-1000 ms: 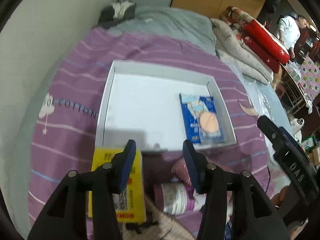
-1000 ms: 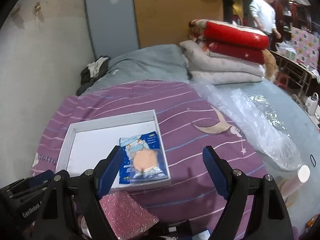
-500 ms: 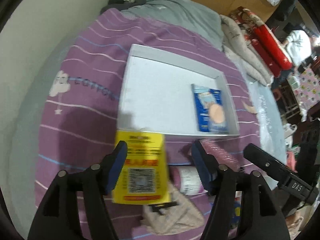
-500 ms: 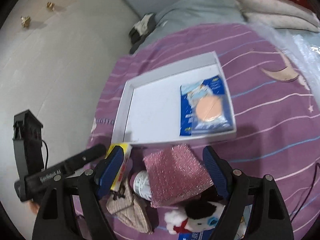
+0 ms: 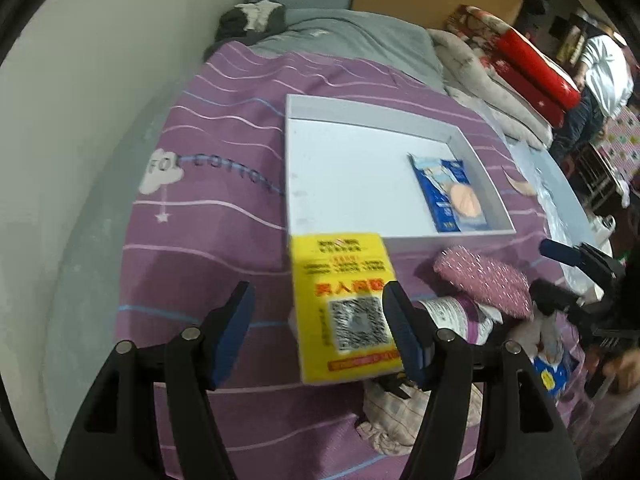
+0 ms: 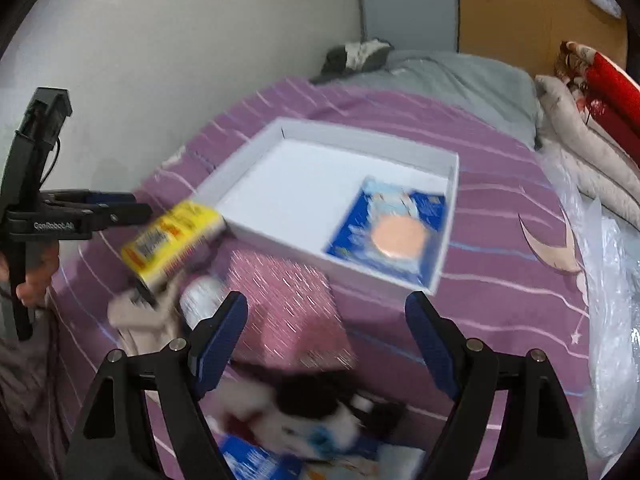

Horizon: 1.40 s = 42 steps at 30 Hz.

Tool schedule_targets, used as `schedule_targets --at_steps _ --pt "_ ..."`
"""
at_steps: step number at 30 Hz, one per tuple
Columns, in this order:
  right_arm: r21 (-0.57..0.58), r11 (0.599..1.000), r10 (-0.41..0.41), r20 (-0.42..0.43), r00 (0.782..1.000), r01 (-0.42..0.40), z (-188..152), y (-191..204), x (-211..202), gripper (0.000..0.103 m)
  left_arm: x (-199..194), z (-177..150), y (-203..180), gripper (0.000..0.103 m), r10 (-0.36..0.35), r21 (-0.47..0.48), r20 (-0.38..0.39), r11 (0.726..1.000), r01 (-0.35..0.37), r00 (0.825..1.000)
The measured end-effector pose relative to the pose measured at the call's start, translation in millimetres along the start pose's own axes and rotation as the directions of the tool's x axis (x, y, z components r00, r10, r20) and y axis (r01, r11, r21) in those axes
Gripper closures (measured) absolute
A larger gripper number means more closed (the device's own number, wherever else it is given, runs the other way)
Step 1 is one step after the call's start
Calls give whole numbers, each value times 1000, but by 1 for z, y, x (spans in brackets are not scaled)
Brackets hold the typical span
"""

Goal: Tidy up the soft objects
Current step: 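Grasp the yellow QR card with the left gripper while the right grasps the pink sponge, then carry the yellow card into the tray and lower it with the left gripper while the right carries the sponge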

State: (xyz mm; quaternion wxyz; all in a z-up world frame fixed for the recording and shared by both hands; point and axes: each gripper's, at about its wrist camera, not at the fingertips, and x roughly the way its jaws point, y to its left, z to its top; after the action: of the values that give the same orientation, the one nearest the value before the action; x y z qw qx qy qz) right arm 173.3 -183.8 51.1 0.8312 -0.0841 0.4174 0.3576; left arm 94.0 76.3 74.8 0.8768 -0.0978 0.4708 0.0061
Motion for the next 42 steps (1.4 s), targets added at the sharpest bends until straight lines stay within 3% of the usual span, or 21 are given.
schedule_targets --at_steps 3,6,15,28,34,42 --pt "100 987 134 -35 990 -130 6 -22 0 22 6 1 -6 35 -22 26 -12 999 23 1000" --pt "116 976 194 -92 977 -183 15 -24 4 22 15 3 -9 33 -45 32 -50 998 47 998" --pt "115 976 211 -315 925 -184 39 -10 53 22 27 4 -19 33 10 53 -125 999 -3 992" --pt "115 982 182 -425 887 -147 34 6 74 18 51 6 -31 31 108 82 -263 993 -89 959" --pt "25 995 96 -427 899 -95 32 18 65 18 46 5 -25 35 83 48 -267 996 -73 960" --pt "53 992 125 -393 911 -114 33 21 41 25 30 5 -18 37 87 30 -241 996 -82 967"
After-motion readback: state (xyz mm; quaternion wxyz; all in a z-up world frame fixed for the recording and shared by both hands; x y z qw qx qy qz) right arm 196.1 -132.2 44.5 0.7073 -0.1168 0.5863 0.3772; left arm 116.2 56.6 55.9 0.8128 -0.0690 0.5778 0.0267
